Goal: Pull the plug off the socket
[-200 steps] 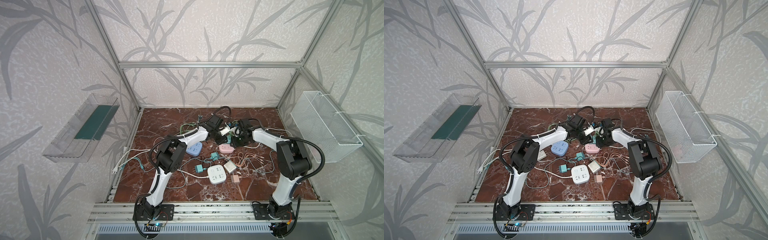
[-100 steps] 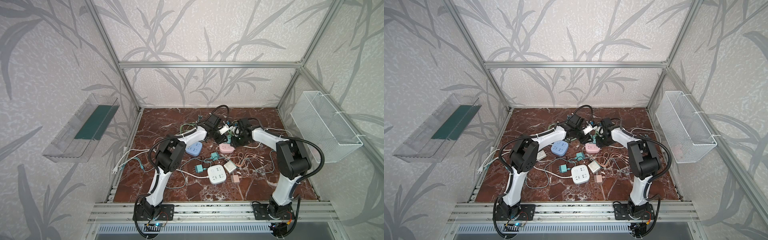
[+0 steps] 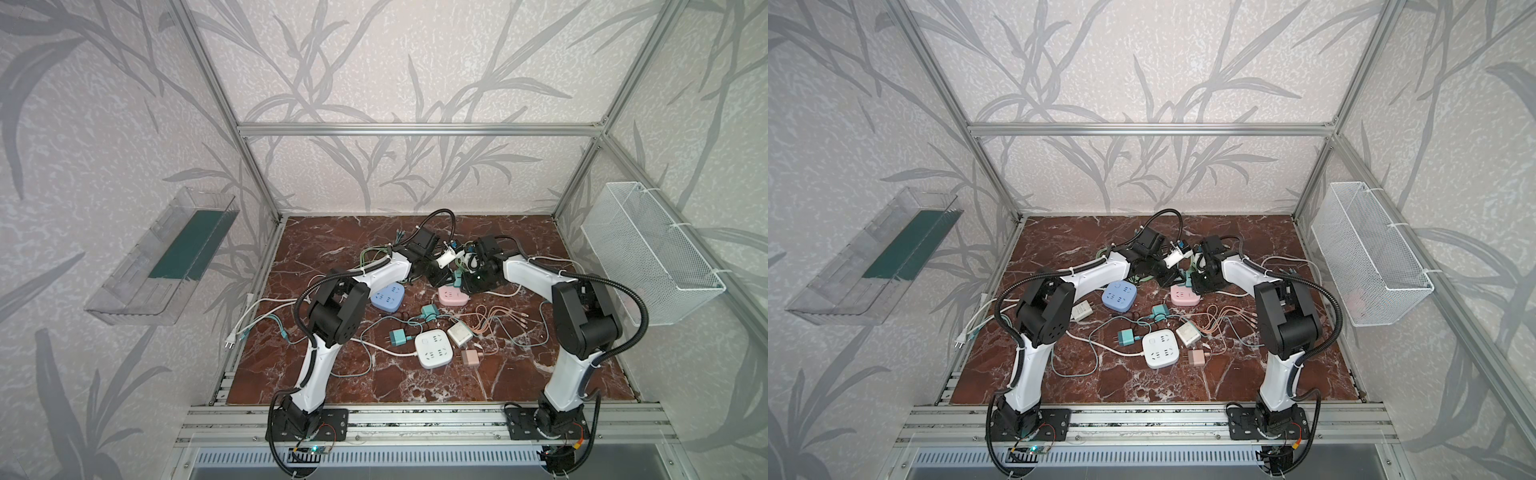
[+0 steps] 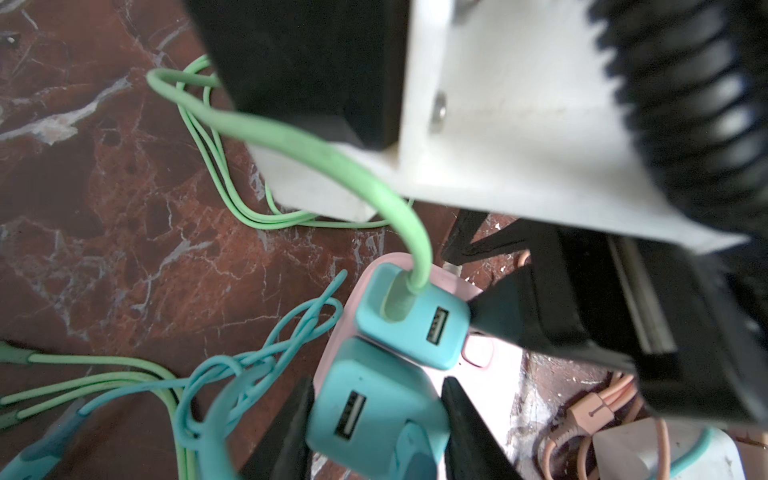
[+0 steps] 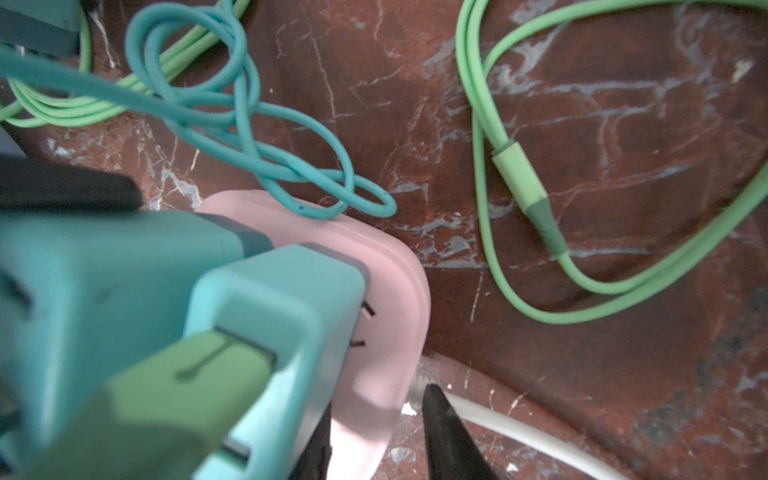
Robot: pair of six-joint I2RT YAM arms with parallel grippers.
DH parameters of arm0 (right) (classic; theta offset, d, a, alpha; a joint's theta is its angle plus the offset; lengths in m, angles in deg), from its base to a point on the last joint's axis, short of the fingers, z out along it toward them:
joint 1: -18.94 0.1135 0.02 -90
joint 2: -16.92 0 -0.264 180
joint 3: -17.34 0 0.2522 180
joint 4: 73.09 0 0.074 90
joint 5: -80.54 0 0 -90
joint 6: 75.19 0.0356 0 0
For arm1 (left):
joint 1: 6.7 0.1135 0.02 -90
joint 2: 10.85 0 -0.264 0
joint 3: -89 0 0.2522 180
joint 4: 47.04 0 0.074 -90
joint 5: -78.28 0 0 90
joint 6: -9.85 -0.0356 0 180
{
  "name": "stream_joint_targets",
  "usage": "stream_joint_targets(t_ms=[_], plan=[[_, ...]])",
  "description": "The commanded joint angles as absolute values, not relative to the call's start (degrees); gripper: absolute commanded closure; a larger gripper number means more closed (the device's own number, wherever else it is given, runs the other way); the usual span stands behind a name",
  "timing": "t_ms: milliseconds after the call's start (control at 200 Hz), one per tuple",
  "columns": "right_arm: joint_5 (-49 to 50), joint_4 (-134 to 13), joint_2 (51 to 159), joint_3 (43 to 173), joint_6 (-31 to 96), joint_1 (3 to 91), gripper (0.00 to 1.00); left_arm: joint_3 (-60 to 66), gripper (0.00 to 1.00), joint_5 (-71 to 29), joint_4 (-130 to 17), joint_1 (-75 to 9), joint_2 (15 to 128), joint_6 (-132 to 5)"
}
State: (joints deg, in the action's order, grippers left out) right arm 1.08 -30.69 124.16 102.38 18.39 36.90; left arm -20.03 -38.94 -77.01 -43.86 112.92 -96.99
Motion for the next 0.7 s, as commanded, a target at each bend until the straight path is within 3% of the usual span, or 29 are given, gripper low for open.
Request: stream_joint_targets(t_ms=[0, 695], plan=[[-1.28, -30.2, 126.69, 102.3, 17.96, 37.23, 0.62, -18.44, 0.72, -39.62, -73.55, -44.69, 108.34, -96.76], [1.79, -33.89, 124.55, 100.5, 18.18, 37.22, 0.57, -4.18, 0.74, -36.09, -62.0, -40.54, 100.28, -85.6]])
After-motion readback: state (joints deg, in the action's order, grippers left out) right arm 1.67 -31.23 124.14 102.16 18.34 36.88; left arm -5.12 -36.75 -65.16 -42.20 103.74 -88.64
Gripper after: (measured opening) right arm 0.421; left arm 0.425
